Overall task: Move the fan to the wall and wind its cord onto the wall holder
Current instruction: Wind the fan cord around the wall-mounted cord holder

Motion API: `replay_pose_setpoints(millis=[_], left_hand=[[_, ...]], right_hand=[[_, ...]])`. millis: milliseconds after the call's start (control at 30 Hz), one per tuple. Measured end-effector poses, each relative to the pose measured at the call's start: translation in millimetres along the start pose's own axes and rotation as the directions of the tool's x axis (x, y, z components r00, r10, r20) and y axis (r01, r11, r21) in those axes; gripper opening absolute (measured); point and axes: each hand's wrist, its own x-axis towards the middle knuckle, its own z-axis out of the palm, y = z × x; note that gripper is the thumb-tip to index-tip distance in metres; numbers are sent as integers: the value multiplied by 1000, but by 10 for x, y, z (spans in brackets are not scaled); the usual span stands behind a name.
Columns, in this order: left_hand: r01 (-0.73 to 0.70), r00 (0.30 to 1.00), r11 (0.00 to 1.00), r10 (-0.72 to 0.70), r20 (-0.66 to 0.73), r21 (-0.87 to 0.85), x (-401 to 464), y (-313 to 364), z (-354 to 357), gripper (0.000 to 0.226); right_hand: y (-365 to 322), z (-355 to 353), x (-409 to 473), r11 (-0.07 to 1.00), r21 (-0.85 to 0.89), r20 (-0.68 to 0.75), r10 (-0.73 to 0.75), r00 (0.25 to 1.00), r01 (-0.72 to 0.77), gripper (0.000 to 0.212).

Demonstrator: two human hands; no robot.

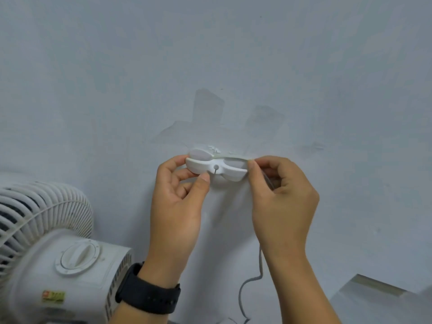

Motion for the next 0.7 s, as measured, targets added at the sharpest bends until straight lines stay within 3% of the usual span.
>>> replay_pose_setpoints(millis=[233,433,700], left_hand=[[19,999,1000,-20,-51,-25,1,-71,8,34],[-15,995,1000,15,-100,-4,-80,-105,109,42],[-45,993,999,45,-108,4,-37,-85,126,45]], right_hand=[[124,21,-170,999,-42,19,1,1000,0,13],[229,198,-410,997,-17,118,74,990,-72,12],[204,263,-289,1000,-5,267,-21,963,23,7]])
